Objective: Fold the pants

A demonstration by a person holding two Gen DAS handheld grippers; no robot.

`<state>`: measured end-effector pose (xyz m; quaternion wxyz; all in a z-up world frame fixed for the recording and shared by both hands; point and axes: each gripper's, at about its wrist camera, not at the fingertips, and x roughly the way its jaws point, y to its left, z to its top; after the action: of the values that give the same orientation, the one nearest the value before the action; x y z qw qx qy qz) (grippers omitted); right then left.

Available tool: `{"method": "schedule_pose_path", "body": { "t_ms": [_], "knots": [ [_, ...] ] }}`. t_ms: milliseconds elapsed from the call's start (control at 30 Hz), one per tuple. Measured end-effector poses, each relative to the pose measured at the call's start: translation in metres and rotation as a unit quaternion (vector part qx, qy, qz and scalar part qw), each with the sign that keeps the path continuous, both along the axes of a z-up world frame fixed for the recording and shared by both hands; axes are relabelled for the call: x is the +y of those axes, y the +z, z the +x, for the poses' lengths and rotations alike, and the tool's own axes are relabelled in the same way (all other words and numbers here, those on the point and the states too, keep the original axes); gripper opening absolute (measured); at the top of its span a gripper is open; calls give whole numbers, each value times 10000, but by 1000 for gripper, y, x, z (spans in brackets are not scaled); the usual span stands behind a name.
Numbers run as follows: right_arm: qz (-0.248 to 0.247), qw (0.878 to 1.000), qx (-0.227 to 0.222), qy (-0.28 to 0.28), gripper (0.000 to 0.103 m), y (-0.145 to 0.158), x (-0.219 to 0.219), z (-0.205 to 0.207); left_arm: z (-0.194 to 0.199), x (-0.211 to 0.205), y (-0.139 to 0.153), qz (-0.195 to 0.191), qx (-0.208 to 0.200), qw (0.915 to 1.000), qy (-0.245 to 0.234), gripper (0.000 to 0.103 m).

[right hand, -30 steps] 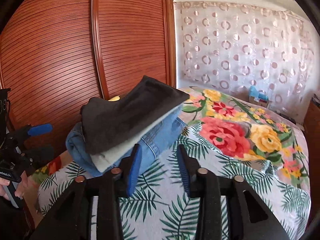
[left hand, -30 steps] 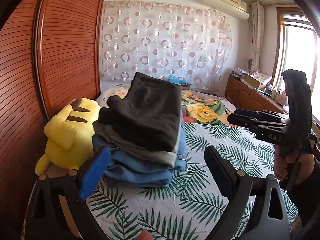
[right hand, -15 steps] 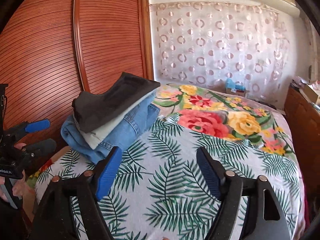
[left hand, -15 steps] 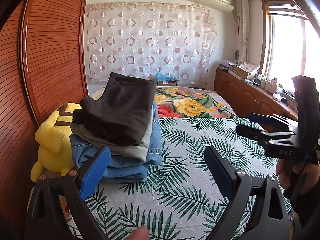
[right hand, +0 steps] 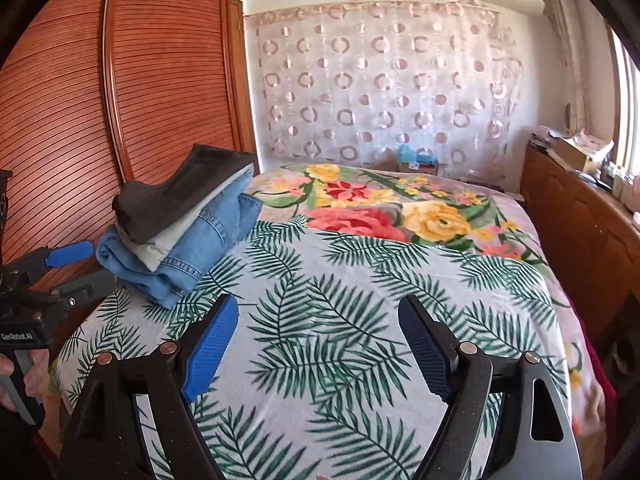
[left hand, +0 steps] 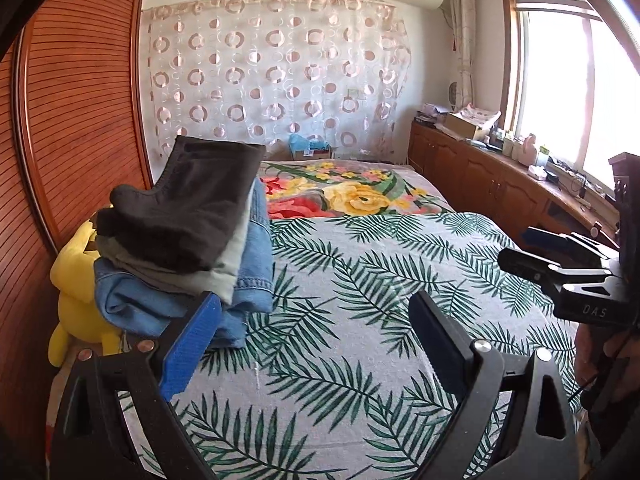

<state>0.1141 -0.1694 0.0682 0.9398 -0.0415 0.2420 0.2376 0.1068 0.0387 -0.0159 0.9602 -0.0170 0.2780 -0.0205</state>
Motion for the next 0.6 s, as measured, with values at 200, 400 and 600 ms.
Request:
{"method": "schedule_pose_path", "body": {
  "t_ms": [200,400,600],
  "knots": [
    [84,9997,35,-210,84,-1,-6,-27,-12,-13,0,-36,0,9999,-96,95],
    [255,9987,-36,-429,84,2,-18,-56,-26,-28,1,-82,3,9999,-140,95],
    [307,9976,-135,-610,84,5,-27,-83,-38,-38,10,-47,-55,9998,-205,95]
  ]
}}
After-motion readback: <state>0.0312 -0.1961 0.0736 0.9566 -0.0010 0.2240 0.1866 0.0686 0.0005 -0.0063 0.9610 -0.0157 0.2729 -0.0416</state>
